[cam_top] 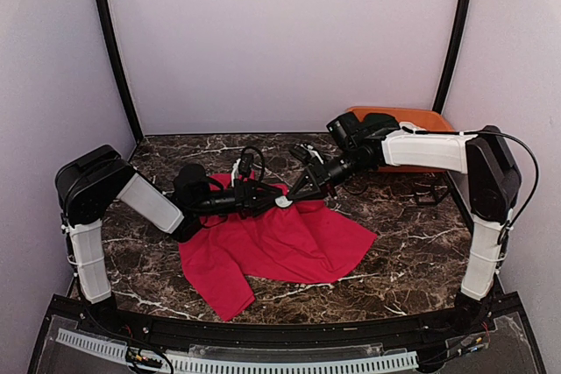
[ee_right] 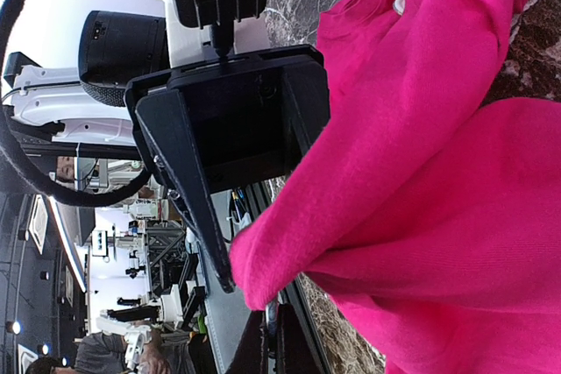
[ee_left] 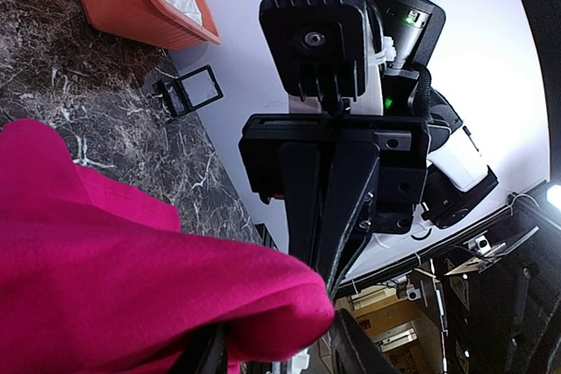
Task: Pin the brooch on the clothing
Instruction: Cross the brooch on the flattened clothing.
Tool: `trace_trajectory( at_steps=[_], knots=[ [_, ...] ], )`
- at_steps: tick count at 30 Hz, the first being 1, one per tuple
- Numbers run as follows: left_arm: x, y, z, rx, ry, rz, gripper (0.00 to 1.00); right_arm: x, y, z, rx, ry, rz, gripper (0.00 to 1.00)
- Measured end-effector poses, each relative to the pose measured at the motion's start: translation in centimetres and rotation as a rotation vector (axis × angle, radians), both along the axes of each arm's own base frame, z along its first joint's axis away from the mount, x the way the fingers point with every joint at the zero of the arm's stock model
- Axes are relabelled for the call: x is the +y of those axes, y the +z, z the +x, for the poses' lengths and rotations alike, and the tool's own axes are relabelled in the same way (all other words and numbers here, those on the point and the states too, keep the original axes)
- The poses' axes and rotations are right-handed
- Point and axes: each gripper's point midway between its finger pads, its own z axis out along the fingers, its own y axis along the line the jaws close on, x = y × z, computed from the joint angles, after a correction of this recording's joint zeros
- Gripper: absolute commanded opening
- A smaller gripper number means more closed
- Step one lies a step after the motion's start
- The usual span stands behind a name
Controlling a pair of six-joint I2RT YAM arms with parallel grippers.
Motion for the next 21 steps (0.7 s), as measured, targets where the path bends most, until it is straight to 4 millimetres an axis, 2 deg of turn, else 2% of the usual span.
trace_trajectory(
  at_steps=[4, 12, 21],
  knots=[
    [-0.19, 0.21, 0.15, -0.001, -0.005, -0.005, 0.40, 0.07, -0.01, 0.08, 0.000, 0.000, 0.000, 0.00],
    [-0.27, 0.10, -0.13, -0.003, -0.023, -0.003, 0.32, 0.07, 0.00, 0.05, 0.004, 0.002, 0.000, 0.00],
    [-0.32, 0.17, -0.23, -0.012, -0.031, -0.003, 0.27, 0.02, -0.01, -0.01, 0.009, 0.002, -0.004, 0.00]
  ],
)
